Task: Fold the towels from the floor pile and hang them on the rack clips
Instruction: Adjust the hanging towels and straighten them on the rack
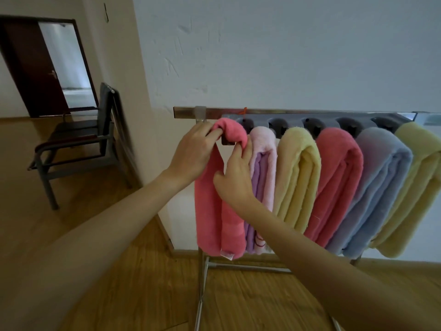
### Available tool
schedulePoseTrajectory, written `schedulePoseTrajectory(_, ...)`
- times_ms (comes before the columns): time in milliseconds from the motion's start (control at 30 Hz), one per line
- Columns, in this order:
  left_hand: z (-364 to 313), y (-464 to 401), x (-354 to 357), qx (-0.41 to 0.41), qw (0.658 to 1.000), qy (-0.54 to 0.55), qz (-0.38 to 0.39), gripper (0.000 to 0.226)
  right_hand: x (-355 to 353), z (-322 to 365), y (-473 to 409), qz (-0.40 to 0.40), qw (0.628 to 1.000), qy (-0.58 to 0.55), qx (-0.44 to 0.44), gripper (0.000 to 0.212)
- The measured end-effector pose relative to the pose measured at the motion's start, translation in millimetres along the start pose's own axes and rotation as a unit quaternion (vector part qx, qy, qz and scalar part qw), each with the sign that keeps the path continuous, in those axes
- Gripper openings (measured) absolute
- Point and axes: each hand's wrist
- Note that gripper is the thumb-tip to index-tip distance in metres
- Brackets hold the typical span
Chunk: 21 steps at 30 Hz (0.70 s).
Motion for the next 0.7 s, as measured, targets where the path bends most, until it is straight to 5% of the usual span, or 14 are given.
schedulePoseTrajectory(367,-21.0,38.3,18.1,-0.010,0.996,0.083,-0.040,0.014,23.4,-74.0,11.7,-0.033,0.995,-0.027,-0.095,0.058)
schedulePoseTrajectory(533,-39.0,60.1,26.7,-0.200,0.941,0.234,-0.143,0.040,18.8,-90.7,4.2,-0.024,0.996,-0.026,-0.080,0.064)
schedulePoseTrajectory(700,-57.8,109.4,64.0,-0.307,0.905,0.283,-0.077,0.058,25.0,-106.6,6.8,0.002,0.994,-0.088,-0.068,0.074)
Point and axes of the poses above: each hand's wrist, its own y-axis away from the middle knuckle, its own x-axis out of the palm, z = x × y, and after that the axes turned 12 degrees about x, right-handed
